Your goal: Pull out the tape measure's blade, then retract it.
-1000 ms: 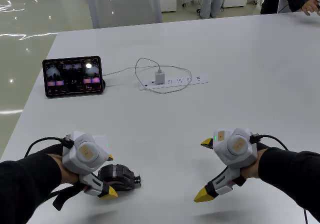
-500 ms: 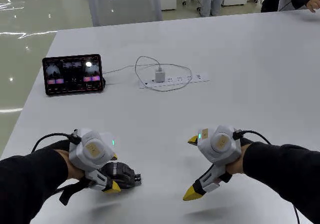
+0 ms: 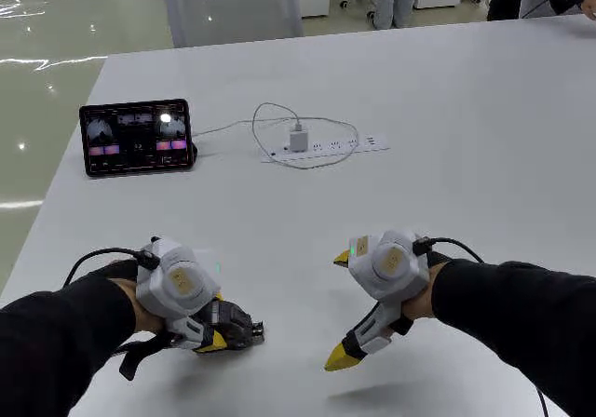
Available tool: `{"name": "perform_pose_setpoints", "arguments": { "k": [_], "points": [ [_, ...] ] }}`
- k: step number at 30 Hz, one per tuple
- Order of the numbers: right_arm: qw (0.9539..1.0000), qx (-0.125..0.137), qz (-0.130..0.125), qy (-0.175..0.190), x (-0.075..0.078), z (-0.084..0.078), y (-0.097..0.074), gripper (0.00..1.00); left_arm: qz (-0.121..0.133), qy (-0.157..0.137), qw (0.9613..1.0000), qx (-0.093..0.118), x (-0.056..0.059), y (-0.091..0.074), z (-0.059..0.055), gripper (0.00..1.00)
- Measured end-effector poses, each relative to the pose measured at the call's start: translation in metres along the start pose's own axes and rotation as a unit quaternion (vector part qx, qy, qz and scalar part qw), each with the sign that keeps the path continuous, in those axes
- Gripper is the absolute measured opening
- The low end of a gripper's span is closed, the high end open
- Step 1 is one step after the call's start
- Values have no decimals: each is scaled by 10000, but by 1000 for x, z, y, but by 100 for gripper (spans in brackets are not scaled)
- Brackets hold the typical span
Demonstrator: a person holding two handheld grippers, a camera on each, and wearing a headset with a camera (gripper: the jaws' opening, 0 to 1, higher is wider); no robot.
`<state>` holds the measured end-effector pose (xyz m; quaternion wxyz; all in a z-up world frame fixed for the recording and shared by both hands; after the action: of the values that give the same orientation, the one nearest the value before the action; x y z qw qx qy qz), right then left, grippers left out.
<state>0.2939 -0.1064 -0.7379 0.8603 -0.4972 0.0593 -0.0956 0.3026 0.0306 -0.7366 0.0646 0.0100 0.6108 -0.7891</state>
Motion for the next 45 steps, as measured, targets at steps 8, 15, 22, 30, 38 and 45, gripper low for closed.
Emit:
{"name": "perform_pose_setpoints", "arguments": {
  "k": [8, 15, 22, 30, 38, 45],
  "points": [
    [9999, -31, 85, -97, -1, 7, 8, 95, -10, -31, 10000, 41, 0, 0, 0, 30],
    [9996, -12, 202, -183, -8, 20, 19, 92, 26, -170, 9998, 85, 0, 0, -1, 31],
    [9986, 37, 238, -480, -13, 31, 29, 82, 36, -201, 9997, 118, 0, 0, -1, 31],
    [9965, 107, 291, -773, -18, 42, 36, 64, 81, -227, 9996, 150, 0, 0, -1, 31],
    [9964, 142, 303, -776, -17, 53, 44, 57, 64, -270, 9994, 210, 0, 1, -2, 31],
    [9950, 101, 410, -910, -21, 61, 56, 47, 58, -252, 9993, 251, 0, 0, -1, 31]
  ]
}}
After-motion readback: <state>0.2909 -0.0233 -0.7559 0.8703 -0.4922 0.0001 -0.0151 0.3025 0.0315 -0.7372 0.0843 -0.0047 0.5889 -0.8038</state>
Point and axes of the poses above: the centre of the closed fingertips' face, and the gripper's own axes: y roughly forward along the fingers, x roughly to its right, z roughly out of its top, the point moved 1 cm from there along -y, roughly backward along the fingers, and after that the axes turned 11 degrees about -x, right-handed, at the moved point
